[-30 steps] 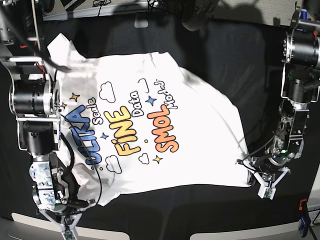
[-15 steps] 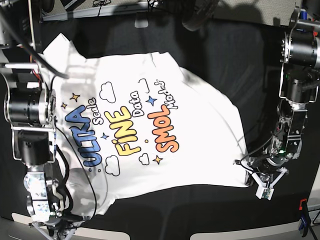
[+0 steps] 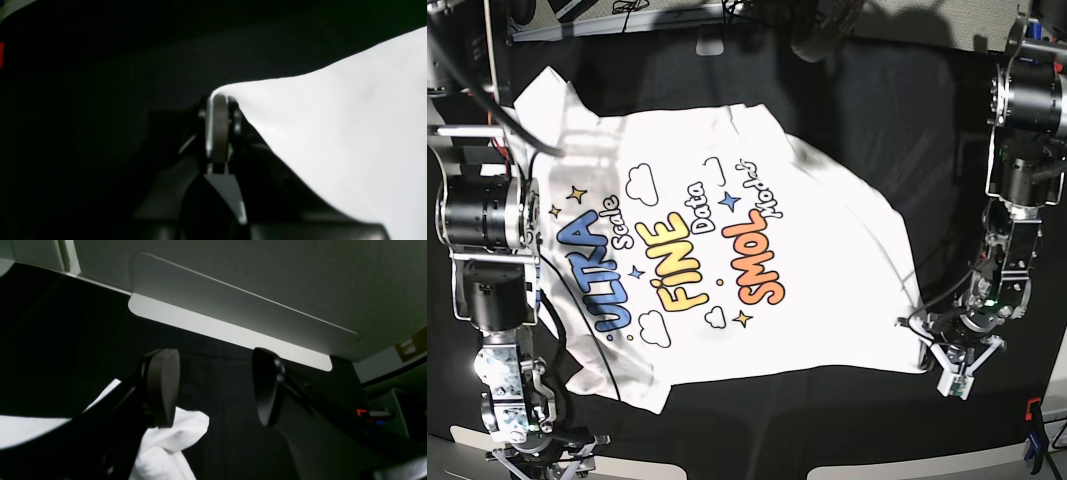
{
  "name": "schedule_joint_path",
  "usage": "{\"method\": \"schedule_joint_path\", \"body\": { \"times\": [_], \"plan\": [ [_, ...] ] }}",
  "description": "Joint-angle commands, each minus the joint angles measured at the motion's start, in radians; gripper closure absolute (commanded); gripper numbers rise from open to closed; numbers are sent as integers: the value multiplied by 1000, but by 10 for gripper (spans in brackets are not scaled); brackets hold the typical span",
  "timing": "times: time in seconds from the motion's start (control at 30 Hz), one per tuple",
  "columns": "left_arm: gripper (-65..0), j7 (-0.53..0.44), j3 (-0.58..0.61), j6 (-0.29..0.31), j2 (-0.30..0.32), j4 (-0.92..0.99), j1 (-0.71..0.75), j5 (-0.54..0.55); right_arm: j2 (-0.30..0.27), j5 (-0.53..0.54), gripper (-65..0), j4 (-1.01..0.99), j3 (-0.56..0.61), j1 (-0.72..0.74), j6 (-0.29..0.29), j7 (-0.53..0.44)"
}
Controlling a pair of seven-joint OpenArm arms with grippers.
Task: Layout the t-shirt on the table in an organized manner, then fold the t-shirt properly
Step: 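Lower the shirt onto the table with both grippers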
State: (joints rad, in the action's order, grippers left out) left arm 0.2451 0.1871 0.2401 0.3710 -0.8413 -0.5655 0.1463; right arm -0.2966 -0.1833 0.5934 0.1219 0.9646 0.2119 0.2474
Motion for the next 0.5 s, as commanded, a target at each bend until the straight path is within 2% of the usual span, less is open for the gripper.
{"method": "schedule_joint_path", "body": {
  "times": [0.0,0.17,0.23,0.3,0.47],
  "plan": [
    [0,-48,-8,-4,10,-16,-34,-26,-8,5,-340,18,-4,46,-10,-8],
    [-13,-85,-8,-6,15,-16,-35,-122,-8,79,-340,18,-3,46,-10,50],
    [-116,-119,-8,-8,14,-16,-36,-156,-5,111,-340,18,-4,46,-10,62],
    [-169,-132,-8,-8,14,-16,-37,-157,-2,116,-340,18,-4,46,-10,77],
    [-170,-135,-8,-8,14,-16,-36,-158,3,117,-340,18,-3,46,-10,125]
  ]
}}
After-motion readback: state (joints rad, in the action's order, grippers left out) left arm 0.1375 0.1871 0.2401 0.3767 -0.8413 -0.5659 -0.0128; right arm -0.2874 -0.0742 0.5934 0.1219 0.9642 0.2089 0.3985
